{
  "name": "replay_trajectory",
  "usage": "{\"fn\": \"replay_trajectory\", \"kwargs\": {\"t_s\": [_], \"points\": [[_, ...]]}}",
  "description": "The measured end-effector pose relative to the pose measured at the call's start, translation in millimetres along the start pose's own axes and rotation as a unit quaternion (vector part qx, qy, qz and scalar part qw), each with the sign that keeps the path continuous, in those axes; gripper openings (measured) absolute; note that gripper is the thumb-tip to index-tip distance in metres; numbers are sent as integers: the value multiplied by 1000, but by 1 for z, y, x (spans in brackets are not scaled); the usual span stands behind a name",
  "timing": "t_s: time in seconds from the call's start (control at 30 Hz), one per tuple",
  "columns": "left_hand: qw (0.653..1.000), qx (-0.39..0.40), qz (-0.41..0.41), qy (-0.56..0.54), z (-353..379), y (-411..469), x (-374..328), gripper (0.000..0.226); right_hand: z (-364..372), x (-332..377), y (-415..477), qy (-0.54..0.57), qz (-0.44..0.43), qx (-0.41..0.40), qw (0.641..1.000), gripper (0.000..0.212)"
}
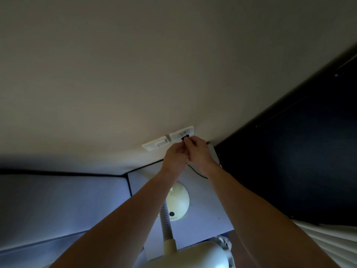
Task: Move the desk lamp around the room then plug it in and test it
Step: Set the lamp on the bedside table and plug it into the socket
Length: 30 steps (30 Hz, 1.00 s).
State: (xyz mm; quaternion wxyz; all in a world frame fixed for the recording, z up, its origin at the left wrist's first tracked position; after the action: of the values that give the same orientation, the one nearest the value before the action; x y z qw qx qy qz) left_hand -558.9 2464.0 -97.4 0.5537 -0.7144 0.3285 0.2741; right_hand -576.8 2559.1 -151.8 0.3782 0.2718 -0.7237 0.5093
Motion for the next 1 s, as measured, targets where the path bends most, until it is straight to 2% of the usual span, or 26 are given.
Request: {"fn": "replay_trajectory", "kwargs": {"t_s": [0.2,0.4,0.57,0.67,0.73,0.8,0.87,1.0], "points": [[998,-42,-11,-42,-3,5,6,34,7,-5,2,49,37,26,998,31],[996,-66,-30,-51,-7,10,9,27,9,-7,2,74,32,-14,997,29],[998,-41,-18,-36,-6,15,-1,33,12,1,7,80,40,-29,996,27],[999,-44,-13,-1,-8,14,-5,27,12,2,9,61,39,-18,997,26],[999,-35,-34,-16,-6,10,-5,25,11,1,9,53,51,-2,997,26],[996,-22,-78,-38,-4,4,1,35,9,7,8,62,71,32,995,27],[996,-20,-86,-21,-6,-2,0,36,4,18,5,35,76,50,995,26],[998,6,-58,26,-8,-25,-14,32,-3,35,-4,-118,-13,27,993,32]]}}
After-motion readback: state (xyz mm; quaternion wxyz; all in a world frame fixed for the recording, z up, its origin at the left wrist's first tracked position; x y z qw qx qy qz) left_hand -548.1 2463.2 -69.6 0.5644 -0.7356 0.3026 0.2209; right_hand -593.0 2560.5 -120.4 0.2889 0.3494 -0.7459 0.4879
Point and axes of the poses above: each hand's wrist, its own y-axis towards the middle knuckle, its own z-axis out of the palm, x = y × z, the point moved 9 cm from there along y, towards the middle knuckle, and after that the axes turned 12 degrees about -x, right-handed, at the moved point
